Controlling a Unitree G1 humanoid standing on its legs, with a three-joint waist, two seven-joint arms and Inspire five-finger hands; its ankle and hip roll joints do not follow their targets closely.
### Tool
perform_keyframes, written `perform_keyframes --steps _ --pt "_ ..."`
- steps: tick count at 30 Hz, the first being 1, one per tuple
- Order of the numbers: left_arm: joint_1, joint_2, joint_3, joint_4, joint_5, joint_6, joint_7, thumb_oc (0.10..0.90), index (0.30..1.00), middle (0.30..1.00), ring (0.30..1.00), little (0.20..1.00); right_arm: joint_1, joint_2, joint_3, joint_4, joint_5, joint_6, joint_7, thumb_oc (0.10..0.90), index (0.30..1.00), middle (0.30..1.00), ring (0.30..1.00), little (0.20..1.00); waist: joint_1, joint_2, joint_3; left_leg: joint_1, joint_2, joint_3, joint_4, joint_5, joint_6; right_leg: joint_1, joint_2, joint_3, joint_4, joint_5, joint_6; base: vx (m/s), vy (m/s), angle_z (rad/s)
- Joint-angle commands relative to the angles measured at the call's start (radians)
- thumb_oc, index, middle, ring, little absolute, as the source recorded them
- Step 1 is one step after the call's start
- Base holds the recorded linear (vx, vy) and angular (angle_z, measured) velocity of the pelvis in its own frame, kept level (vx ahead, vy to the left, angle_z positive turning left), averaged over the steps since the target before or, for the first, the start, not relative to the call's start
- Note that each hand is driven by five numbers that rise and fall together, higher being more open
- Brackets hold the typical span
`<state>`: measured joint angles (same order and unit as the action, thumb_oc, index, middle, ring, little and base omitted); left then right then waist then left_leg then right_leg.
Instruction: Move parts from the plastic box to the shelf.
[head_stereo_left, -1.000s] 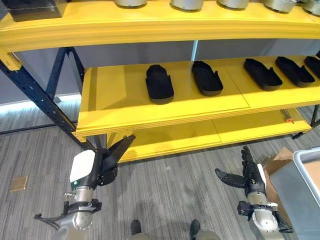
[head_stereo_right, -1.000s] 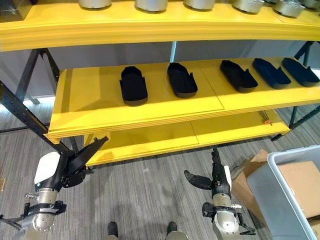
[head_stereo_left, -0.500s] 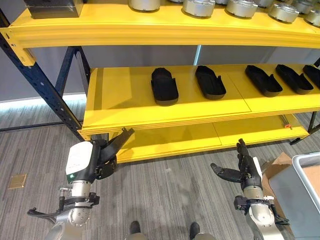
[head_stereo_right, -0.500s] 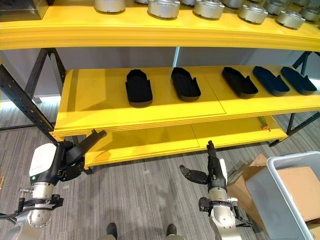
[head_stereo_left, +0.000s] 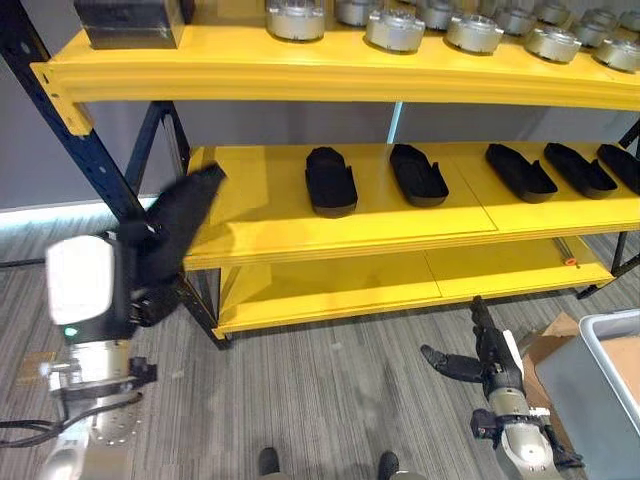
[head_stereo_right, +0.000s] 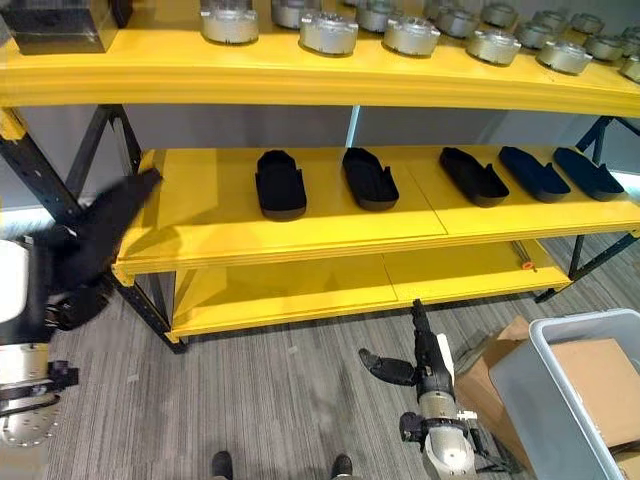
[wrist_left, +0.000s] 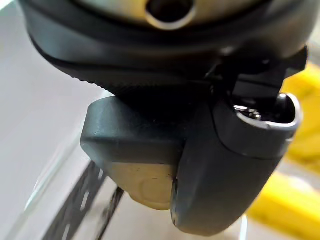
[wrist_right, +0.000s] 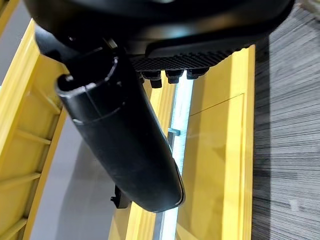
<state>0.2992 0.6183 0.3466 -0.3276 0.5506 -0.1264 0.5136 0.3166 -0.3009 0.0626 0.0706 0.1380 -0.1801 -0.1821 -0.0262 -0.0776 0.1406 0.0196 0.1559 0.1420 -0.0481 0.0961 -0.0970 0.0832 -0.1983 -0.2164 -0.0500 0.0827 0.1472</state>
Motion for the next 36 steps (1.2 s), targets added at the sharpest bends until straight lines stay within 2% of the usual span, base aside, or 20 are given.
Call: perform_keyframes --steps 1,8,10,12,19,21,24,29,36 --pt "-0.085 0.09 0.066 -0.067 -0.049 -0.073 0.077 0.4 0.3 0.3 0.3 0.3 -0.104 -0.028 -0.04 -0.108 -0.015 -0.091 -0.012 0.9 1.0 1.0 1.0 1.0 -0.025 -0.012 -0.051 -0.02 0.045 -0.004 0.052 -0.068 0.001 0.085 -0.041 -0.016 0.075 -0.148 0.043 0.0 -0.035 0.06" --pt "-0.105 0.114 0.065 -0.059 -0.04 -0.067 0.077 0.4 0.3 0.3 0.3 0.3 -0.106 -0.032 -0.038 -0.106 -0.012 -0.091 -0.009 0.9 1.0 1.0 1.0 1.0 -0.028 -0.01 -0.054 -0.011 0.051 -0.005 0.041 -0.063 -0.002 0.09 -0.033 -0.015 0.07 -0.149 0.039 0.0 -0.024 0.03" --pt "-0.233 0.17 -0.028 0.052 -0.016 -0.042 0.067 0.4 0.3 0.3 0.3 0.3 -0.108 -0.031 -0.026 -0.082 -0.01 -0.086 -0.011 0.9 1.0 1.0 1.0 1.0 -0.053 -0.004 -0.073 -0.003 0.055 0.001 0.029 -0.057 -0.006 0.09 -0.03 -0.011 0.072 -0.152 0.037 0.02 -0.037 0.05" --pt "-0.293 0.194 -0.083 0.104 0.008 -0.03 0.061 0.4 0.3 0.3 0.3 0.3 -0.108 -0.03 -0.021 -0.073 -0.007 -0.086 -0.008 0.9 1.0 1.0 1.0 1.0 -0.062 -0.001 -0.079 0.001 0.055 0.004 0.028 -0.058 -0.006 0.09 -0.03 -0.01 0.072 -0.151 0.037 0.01 -0.007 0.03" --pt "-0.492 0.232 -0.251 0.298 0.053 0.025 0.048 0.4 0.3 0.3 0.3 0.3 -0.089 -0.024 -0.012 -0.056 0.0 -0.078 -0.003 0.9 1.0 1.0 1.0 1.0 -0.098 0.009 -0.102 0.024 0.055 0.019 0.018 -0.061 -0.007 0.088 -0.033 0.012 0.077 -0.149 0.041 0.01 -0.002 -0.1" --pt "-0.511 0.234 -0.265 0.316 0.054 0.028 0.046 0.4 0.3 0.3 0.3 0.3 -0.086 -0.024 -0.011 -0.055 -0.001 -0.076 -0.003 0.9 1.0 1.0 1.0 1.0 -0.101 0.009 -0.104 0.027 0.056 0.021 0.017 -0.061 -0.007 0.089 -0.033 0.014 0.077 -0.149 0.042 0.01 -0.004 -0.06" --pt "-0.61 0.232 -0.345 0.405 0.063 0.056 0.033 0.4 0.3 0.3 0.3 0.3 -0.079 -0.024 -0.002 -0.053 0.003 -0.075 0.002 0.9 1.0 1.0 1.0 1.0 -0.118 0.013 -0.112 0.04 0.057 0.029 0.014 -0.061 -0.009 0.092 -0.033 0.021 0.081 -0.152 0.042 0.02 -0.018 -0.05" --pt "-0.658 0.219 -0.372 0.461 0.053 0.08 0.038 0.4 0.3 0.3 0.3 0.3 -0.073 -0.021 0.0 -0.055 0.004 -0.073 0.003 0.9 1.0 1.0 1.0 1.0 -0.127 0.016 -0.116 0.047 0.059 0.032 0.014 -0.059 -0.011 0.095 -0.03 0.022 0.086 -0.16 0.039 0.01 -0.006 -0.02" --pt "-0.661 0.237 -0.313 0.474 0.032 0.107 0.076 0.4 0.3 0.3 0.3 0.3 -0.07 -0.02 0.011 -0.047 -0.005 -0.069 0.0 0.9 1.0 1.0 1.0 1.0 -0.125 0.019 -0.116 0.049 0.065 0.034 0.012 -0.056 -0.014 0.095 -0.026 0.021 0.09 -0.164 0.036 0.0 0.0 0.0"
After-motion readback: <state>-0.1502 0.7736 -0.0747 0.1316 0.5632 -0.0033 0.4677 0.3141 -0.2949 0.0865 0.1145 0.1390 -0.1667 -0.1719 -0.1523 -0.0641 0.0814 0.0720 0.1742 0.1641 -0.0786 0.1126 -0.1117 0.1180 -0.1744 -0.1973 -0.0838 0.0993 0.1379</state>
